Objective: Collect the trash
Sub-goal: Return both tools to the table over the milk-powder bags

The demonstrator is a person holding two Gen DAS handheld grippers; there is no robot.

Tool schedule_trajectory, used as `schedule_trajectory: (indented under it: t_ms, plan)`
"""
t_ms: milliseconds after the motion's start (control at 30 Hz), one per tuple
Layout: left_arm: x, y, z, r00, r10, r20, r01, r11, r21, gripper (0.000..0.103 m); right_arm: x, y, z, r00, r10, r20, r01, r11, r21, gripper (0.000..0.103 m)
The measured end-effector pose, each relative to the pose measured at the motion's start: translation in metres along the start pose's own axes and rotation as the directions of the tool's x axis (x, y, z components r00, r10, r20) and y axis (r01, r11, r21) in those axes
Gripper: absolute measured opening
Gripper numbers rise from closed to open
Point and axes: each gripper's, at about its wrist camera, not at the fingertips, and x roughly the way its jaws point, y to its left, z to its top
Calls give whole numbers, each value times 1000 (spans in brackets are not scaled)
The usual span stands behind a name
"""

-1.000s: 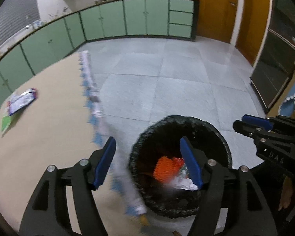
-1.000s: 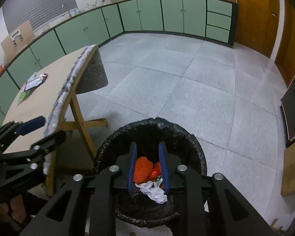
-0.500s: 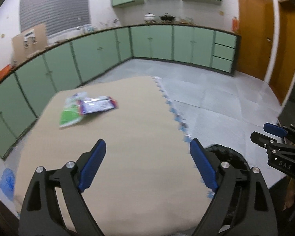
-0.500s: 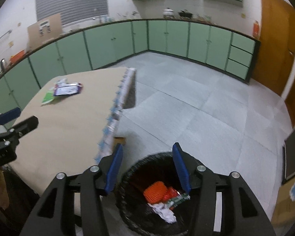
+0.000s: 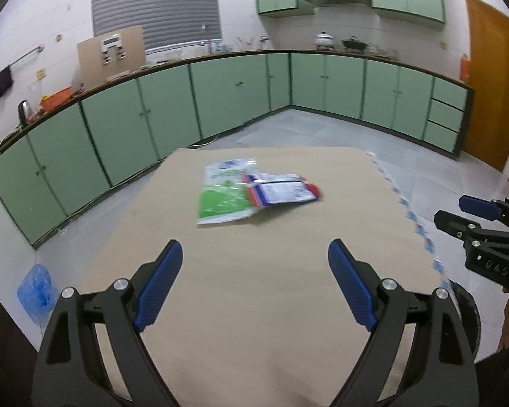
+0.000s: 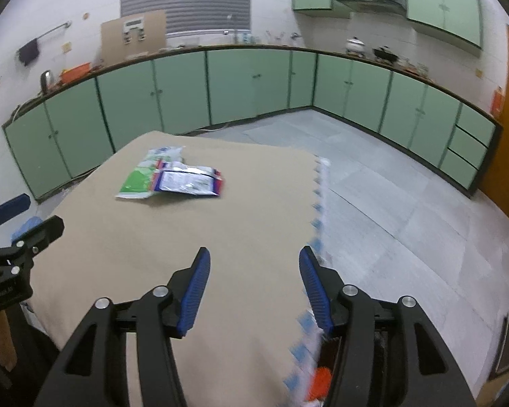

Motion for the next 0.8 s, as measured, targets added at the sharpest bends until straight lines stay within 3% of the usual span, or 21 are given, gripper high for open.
schedule_trajectory:
  t_ms: [200, 433, 633, 733, 800]
  plan:
    - [35, 42, 12, 999, 39, 2, -39, 999, -32, 85, 56, 45, 26, 999, 53, -8, -53, 997, -49, 54]
    - [71, 63, 20, 998, 56, 9, -55, 998, -22, 85, 118, 98, 48, 996, 84, -3, -84, 992, -94, 54]
    - [93, 80, 18, 997, 72, 20, -71, 997, -34, 85, 160, 129, 56, 998, 62, 4, -61, 992, -113, 68]
    - [101, 91, 15, 997, 81, 9, -81, 995, -52, 85, 175, 136, 55, 1000, 14, 6, -13, 990, -138, 80]
    - [107, 101, 13, 997, 80, -4, -80, 994, -76, 85, 187, 136, 53, 1000, -9, -17, 6, 989, -151, 80]
